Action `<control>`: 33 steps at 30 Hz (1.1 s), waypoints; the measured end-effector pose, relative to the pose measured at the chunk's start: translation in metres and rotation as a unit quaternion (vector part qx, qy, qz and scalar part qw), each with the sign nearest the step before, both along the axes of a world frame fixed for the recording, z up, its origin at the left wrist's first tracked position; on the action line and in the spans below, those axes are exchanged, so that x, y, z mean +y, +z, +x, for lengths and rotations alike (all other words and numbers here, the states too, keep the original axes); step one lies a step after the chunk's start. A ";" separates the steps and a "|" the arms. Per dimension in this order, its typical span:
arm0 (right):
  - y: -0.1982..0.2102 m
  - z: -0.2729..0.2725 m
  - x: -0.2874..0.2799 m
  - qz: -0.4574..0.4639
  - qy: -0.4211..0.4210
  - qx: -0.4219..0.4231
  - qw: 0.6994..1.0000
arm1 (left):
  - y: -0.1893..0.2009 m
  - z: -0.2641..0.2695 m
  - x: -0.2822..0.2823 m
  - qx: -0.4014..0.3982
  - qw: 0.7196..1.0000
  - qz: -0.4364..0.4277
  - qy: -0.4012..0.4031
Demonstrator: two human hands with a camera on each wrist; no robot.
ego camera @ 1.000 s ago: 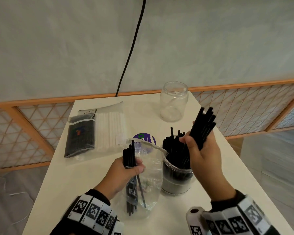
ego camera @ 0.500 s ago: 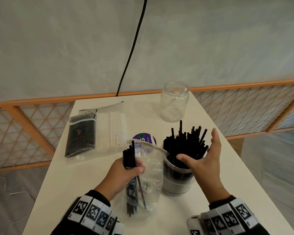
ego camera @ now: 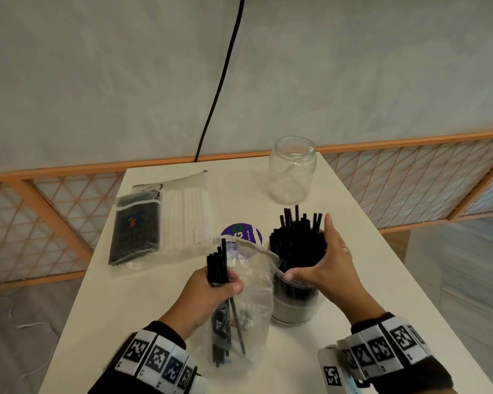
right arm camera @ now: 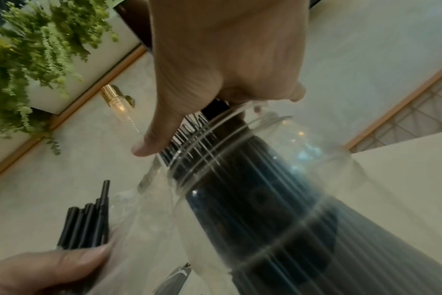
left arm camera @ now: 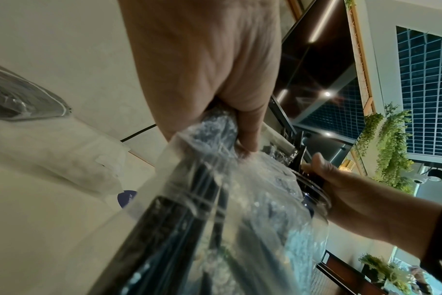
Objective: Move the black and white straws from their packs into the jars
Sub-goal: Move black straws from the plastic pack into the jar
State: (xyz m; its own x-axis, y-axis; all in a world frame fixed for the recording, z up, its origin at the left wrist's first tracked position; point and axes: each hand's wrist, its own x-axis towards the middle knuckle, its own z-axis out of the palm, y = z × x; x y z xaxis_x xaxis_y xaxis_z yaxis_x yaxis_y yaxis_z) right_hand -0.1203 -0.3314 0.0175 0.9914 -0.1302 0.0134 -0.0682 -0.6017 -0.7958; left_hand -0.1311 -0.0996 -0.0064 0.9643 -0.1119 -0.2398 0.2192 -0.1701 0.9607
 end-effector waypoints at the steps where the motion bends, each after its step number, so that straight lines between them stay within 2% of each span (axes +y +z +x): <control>1: 0.004 -0.001 0.004 -0.021 0.012 0.005 1.000 | 0.001 -0.001 -0.001 0.001 1.000 0.000 -0.002; 4: 0.010 -0.004 0.016 -0.076 0.035 0.010 0.996 | 0.001 -0.001 -0.006 0.000 1.000 0.003 -0.010; 7: 0.011 -0.008 0.024 -0.089 0.040 -0.023 0.995 | -0.002 0.000 -0.007 0.004 1.000 0.013 -0.014; 13: 0.017 -0.003 0.010 0.071 -0.001 -0.116 0.991 | -0.001 0.000 -0.003 0.005 1.000 0.006 -0.005; 19: 0.022 0.001 -0.008 0.121 -0.056 -0.126 0.983 | -0.005 0.001 0.001 0.003 1.000 -0.009 0.011; 22: 0.029 -0.008 -0.002 0.114 -0.090 -0.238 0.960 | -0.004 0.002 0.003 -0.005 1.000 -0.013 0.009; 24: 0.036 -0.015 0.010 0.081 -0.067 -0.320 0.942 | -0.004 0.002 0.003 -0.007 1.000 -0.016 0.010; 25: 0.038 -0.018 0.018 0.074 -0.035 -0.330 0.940 | -0.004 0.003 0.003 -0.010 1.000 -0.019 0.009; 26: 0.039 -0.020 0.028 0.079 0.011 -0.311 0.947 | -0.003 0.002 0.002 -0.013 1.000 -0.022 0.008; 28: 0.040 -0.024 0.047 0.081 0.125 -0.210 0.966 | 0.000 0.002 0.001 -0.020 0.999 -0.026 0.006; 30: 0.033 -0.023 0.063 0.010 0.207 -0.100 0.973 | 0.005 0.001 -0.001 -0.030 0.999 -0.018 -0.014; 33: 0.023 -0.015 0.081 -0.053 0.222 -0.046 0.972 | 0.011 0.000 -0.003 -0.049 0.998 0.004 -0.047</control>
